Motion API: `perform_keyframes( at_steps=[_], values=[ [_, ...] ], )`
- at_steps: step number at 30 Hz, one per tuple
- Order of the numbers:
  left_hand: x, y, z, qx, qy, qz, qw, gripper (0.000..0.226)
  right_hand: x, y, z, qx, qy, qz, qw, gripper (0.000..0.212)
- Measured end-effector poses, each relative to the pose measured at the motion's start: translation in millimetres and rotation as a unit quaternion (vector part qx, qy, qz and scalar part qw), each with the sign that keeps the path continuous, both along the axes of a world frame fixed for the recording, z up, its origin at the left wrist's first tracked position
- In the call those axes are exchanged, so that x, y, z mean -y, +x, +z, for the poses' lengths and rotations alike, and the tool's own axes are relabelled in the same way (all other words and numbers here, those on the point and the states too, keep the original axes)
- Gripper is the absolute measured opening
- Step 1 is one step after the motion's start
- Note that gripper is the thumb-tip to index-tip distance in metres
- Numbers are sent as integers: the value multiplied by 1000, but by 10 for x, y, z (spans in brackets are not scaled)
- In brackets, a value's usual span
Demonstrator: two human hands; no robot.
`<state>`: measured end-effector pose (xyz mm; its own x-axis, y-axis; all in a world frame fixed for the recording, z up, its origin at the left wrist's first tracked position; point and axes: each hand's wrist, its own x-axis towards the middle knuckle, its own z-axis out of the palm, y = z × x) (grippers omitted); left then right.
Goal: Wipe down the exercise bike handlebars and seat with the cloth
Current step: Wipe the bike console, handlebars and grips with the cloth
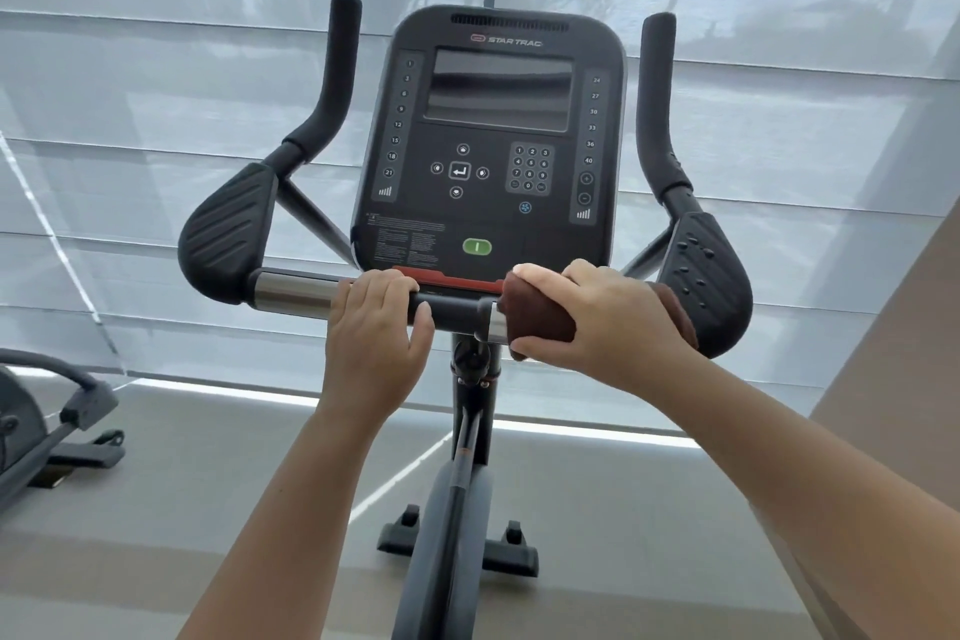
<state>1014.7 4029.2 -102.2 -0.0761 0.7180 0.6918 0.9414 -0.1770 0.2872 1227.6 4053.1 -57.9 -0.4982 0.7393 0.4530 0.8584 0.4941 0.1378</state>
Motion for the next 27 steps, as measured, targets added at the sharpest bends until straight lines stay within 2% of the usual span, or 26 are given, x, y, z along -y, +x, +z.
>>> perform_keyframes(
  at_steps=[3, 6, 7, 9, 11, 13, 15, 19, 23, 27],
  values=[
    [3, -17, 3, 4, -8, -12, 1000, 33, -60, 25, 83, -1, -51, -6, 999, 67],
    [3, -16, 18, 6, -27, -14, 1000, 35, -241, -214, 292, -34, -243, 26, 969, 57],
    [9, -12, 18, 7, -32, -14, 999, 35, -271, -241, 324, -42, -280, 40, 958, 55],
    [37, 8, 17, 10, -35, -15, 999, 39, -274, -170, 302, -44, -259, 63, 963, 55],
    [87, 55, 11, 3, -22, -18, 1000, 42, -204, 1, 187, -24, -159, 76, 984, 59],
    [128, 130, 3, -32, 3, -31, 999, 43, -158, 95, 112, -12, -103, 80, 991, 63],
    [145, 215, 15, -62, 17, -48, 997, 45, -191, 1, 139, -21, -107, 74, 991, 64],
    [99, 308, 13, -67, 15, -63, 996, 45, -279, -280, 191, -42, -157, 99, 982, 58],
    [94, 266, -77, -53, -8, -76, 996, 47, -233, 53, 223, -42, -196, 83, 976, 55],
    [93, 240, -107, -62, -25, -80, 995, 50, -160, -100, 192, -23, -131, 69, 989, 61]
  ],
)
